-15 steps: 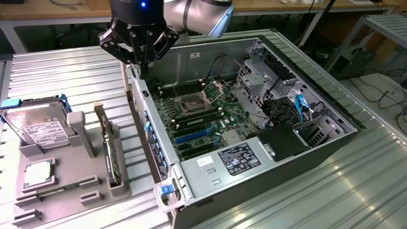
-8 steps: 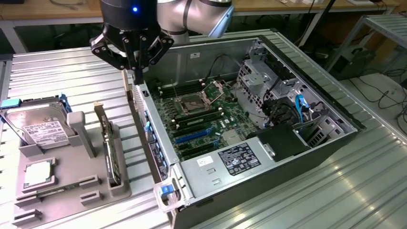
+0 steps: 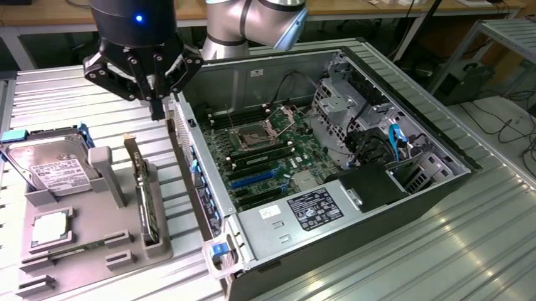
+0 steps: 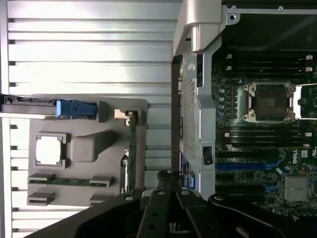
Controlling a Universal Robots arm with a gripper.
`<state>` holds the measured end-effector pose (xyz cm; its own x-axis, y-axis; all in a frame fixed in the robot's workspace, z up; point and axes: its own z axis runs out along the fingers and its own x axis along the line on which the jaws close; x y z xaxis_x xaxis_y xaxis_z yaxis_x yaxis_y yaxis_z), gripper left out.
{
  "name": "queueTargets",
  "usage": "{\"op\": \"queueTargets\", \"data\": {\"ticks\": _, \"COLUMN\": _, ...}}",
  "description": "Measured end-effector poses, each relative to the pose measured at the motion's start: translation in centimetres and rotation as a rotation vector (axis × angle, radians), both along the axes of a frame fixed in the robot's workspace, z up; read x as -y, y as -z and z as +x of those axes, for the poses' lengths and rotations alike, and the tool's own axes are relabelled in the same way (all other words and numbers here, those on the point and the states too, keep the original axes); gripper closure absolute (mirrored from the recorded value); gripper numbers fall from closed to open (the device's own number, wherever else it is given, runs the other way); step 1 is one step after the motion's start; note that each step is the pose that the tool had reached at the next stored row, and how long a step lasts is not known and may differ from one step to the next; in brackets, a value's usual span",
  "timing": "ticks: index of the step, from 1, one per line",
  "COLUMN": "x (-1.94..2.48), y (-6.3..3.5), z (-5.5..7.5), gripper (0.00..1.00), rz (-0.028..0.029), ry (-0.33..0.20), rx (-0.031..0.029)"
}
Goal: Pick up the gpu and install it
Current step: 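Reach for the gpu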
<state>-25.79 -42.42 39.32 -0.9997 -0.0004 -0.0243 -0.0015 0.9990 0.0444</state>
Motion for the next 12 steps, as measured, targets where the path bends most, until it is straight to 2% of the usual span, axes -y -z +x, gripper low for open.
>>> {"op": "queueTargets", "data": {"ticks": 3, "x": 0.60, "y": -0.01, "z": -1.0, "gripper": 0.89, "rz": -0.0001, "ry": 0.000, "rx": -0.0001}}
{"op": "queueTargets", "data": {"ticks": 7, "x": 2.08, "y": 0.02, "z": -2.2, "gripper": 0.89, "rz": -0.0001, "ry": -0.001, "rx": -0.0001}}
{"op": "queueTargets", "data": {"ticks": 8, "x": 2.31, "y": 0.03, "z": -2.3, "gripper": 0.89, "rz": -0.0001, "ry": -0.002, "rx": -0.0002}}
{"op": "queueTargets", "data": {"ticks": 10, "x": 2.65, "y": 0.06, "z": -2.5, "gripper": 0.89, "rz": -0.0001, "ry": -0.007, "rx": -0.0001}}
{"op": "queueTargets", "data": {"ticks": 12, "x": 2.74, "y": 0.06, "z": -3.8, "gripper": 0.89, "rz": -0.0002, "ry": -0.007, "rx": -0.0002}}
